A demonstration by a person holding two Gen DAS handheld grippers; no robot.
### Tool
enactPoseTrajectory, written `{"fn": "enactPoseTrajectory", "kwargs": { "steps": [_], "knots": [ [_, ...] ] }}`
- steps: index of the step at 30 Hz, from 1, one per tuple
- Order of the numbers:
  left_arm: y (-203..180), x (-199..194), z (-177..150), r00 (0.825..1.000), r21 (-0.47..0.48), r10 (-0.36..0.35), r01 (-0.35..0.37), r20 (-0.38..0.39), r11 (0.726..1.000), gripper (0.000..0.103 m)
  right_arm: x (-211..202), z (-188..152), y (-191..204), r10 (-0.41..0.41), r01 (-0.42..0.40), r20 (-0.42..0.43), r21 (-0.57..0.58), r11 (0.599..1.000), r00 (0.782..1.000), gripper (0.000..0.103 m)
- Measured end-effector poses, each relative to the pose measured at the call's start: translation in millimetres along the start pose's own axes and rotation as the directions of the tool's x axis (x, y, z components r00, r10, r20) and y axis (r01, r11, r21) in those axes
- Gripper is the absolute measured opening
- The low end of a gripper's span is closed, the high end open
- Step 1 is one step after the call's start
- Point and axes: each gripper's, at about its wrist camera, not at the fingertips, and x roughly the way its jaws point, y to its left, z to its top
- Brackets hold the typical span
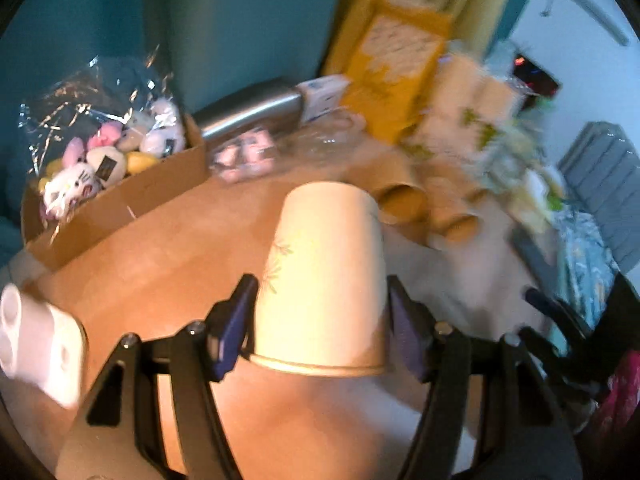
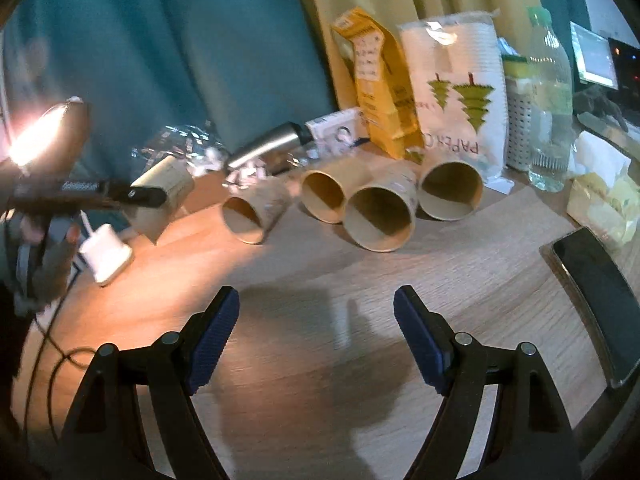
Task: Flip cup upside down
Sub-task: 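Lift the cup with the left tool and turn it base up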
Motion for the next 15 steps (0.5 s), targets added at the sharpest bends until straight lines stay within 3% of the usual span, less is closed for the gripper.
{"fn": "enactPoseTrajectory", "kwargs": {
  "steps": [3, 6, 11, 15],
  "knots": [
    [-36.1, -21.2, -35.5, 0.996, 0.046, -0.066, 0.063, 0.066, 0.997, 0.065, -18.1, -5.5, 11.5, 0.025, -0.025, 0.024, 0.005, 1.000, 0.999, 0.082],
    [-62.1, -20.8, -69.2, 0.976, -0.002, -0.206, 0.207, 0.076, 0.978, 0.065, -38.5, -11.0, 22.3, 0.080, -0.080, 0.041, 0.012, 0.997, 0.996, 0.082],
    [-98.3, -31.5, -122.0, 0.971, 0.028, -0.189, 0.187, 0.149, 0.982, 0.065, -70.1, -16.2, 20.1, 0.181, -0.188, 0.091, 0.080, 0.979, 0.979, 0.082],
    [-122.5, -37.6, -144.1, 0.962, 0.098, -0.171, 0.154, 0.211, 0.983, 0.065, -74.9, -20.5, 19.8, 0.251, -0.259, 0.078, 0.127, 0.957, 0.965, 0.082]
  ]
}}
